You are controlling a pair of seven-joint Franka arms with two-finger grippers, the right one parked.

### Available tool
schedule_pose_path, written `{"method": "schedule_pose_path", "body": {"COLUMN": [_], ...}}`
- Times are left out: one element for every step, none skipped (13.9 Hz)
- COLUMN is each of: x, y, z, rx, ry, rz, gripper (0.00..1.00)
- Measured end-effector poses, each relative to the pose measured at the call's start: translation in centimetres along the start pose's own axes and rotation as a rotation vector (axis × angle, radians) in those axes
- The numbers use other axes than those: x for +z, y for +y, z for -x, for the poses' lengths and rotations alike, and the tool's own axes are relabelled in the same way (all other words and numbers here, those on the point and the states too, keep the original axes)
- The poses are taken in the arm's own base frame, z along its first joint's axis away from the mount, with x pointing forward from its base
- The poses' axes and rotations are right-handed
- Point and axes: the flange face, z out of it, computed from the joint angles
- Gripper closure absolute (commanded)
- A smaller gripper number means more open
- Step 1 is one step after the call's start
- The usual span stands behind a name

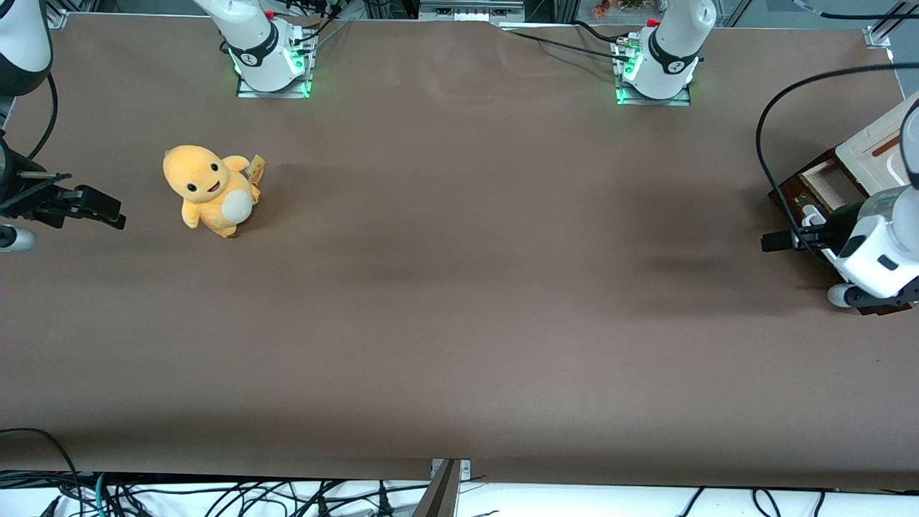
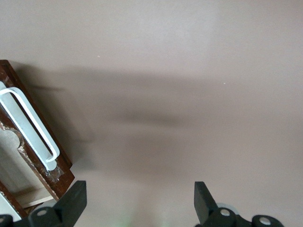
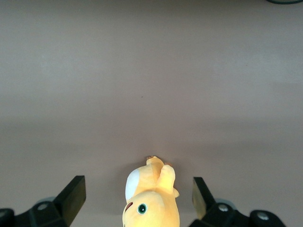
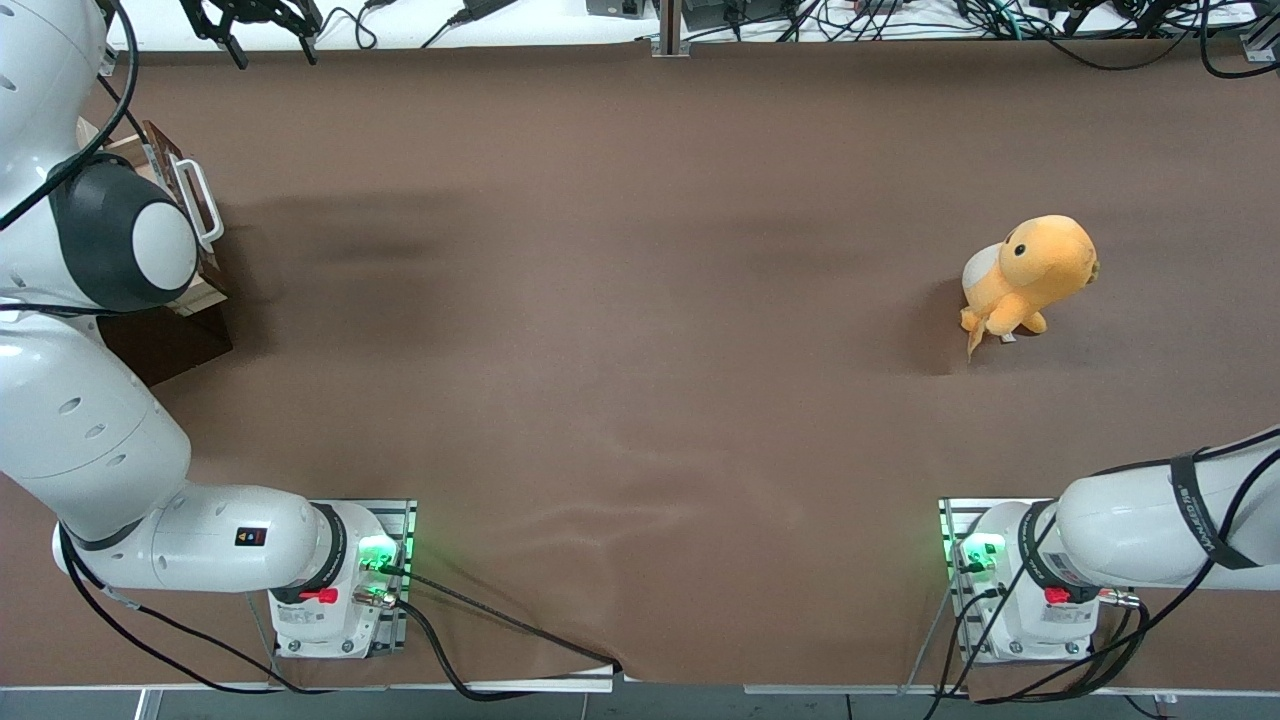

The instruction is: Open lower drawer with left arm only

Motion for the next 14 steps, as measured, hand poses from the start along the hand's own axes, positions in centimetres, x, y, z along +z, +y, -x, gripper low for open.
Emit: {"method": "schedule_pose_path", "body": {"x": [-0.3,-0.4,-0.7,-1.0,-1.4,-1.9,-2.4,-3.2,-3.9,-4.3,-4.6,-4.8,-4.9,-4.9], "y": [-0.2,-0.6,-1.2,-1.9,-2.6,-3.3,-4.0,-4.4,-4.7,-4.7,-4.5,-4.3,-4.0,-3.8], "z": [0.2,0.3,0.5,0.8,1.3,2.0,2.7,3.4,4.1,4.9,5.6,6.3,6.8,7.2], "rx": [0.012,0.026,0.05,0.082,0.109,0.133,0.154,0.168,0.175,0.181,0.187,0.194,0.201,0.207], "ry": [0.004,0.008,0.016,0.038,0.065,0.089,0.115,0.15,0.184,0.206,0.216,0.222,0.225,0.224], "rz": [0.002,0.004,0.006,0.01,0.013,0.015,0.017,0.017,0.016,0.016,0.016,0.015,0.015,0.015], "gripper": [0.0,0.0,0.0,0.0,0.0,0.0,0.0,0.0,0.0,0.0,0.0,0.0,0.0,0.0]}}
